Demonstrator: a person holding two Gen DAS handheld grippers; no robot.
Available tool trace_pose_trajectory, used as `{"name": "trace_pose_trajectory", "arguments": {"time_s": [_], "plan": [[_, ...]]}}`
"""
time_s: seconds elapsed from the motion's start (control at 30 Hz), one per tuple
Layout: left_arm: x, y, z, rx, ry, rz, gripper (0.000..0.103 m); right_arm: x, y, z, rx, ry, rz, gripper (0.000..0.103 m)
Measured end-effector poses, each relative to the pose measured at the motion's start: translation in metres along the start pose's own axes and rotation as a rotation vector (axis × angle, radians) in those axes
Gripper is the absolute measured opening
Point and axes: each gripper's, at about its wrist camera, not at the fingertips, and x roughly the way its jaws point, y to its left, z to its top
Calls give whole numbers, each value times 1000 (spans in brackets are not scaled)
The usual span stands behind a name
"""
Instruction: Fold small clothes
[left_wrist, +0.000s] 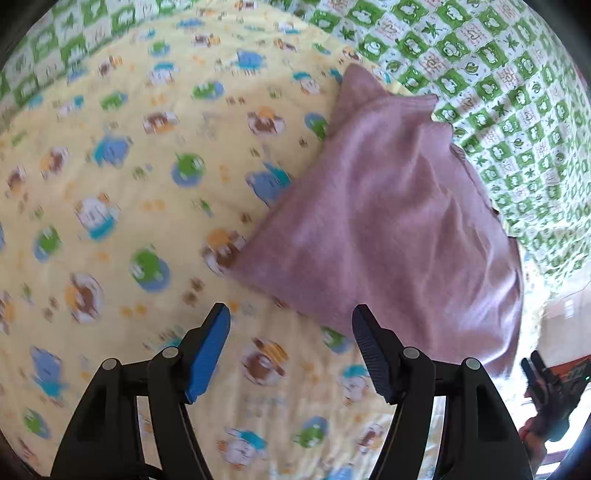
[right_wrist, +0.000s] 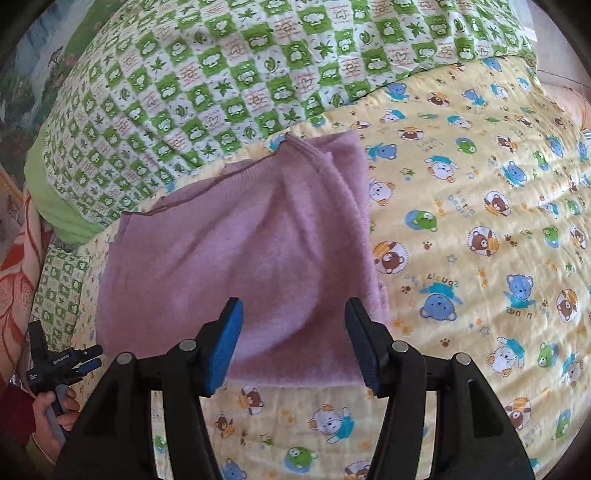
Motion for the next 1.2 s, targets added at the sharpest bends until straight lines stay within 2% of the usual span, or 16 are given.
{"name": "trace_pose_trajectory", "arguments": {"time_s": [0.17, 0.3, 0.43, 0.5, 0.53, 0.6, 0.63, 0.67, 0.7, 0.8, 0.93, 1.1, 1.2], "plan": [[13, -5, 2, -57, 15, -35, 70, 10, 27, -13, -31, 46, 57, 59], [26, -5, 11, -114, 8, -49, 76, 16, 42, -23, -52, 78, 86, 61], [34, -9, 20, -151, -39, -44, 78, 20, 48, -33, -62, 107, 95, 62], [38, -11, 27, -168, -60, -38, 75, 22, 49, -36, -63, 118, 97, 62], [39, -12, 29, -173, -69, -33, 72, 23, 49, -36, -62, 122, 97, 62], [40, -15, 33, -166, -82, -13, 44, 24, 48, -36, -62, 127, 95, 62], [42, -16, 36, -159, -77, -29, 33, 25, 48, -36, -60, 128, 95, 62], [44, -19, 38, -160, -69, -51, 17, 26, 46, -35, -57, 127, 94, 62], [44, -21, 40, -157, -68, -62, 15, 26, 45, -34, -54, 127, 93, 62], [33, -42, 43, -79, -101, -55, 13, 28, 42, -30, -46, 126, 92, 62], [13, -87, 40, 53, -149, -82, 12, 29, 37, -25, -34, 119, 89, 62], [5, -163, 23, 294, -172, -132, 12, 33, 30, -13, -9, 110, 93, 62], [17, -205, 6, 443, -155, -126, 12, 36, 27, 1, -3, 103, 101, 62]]}}
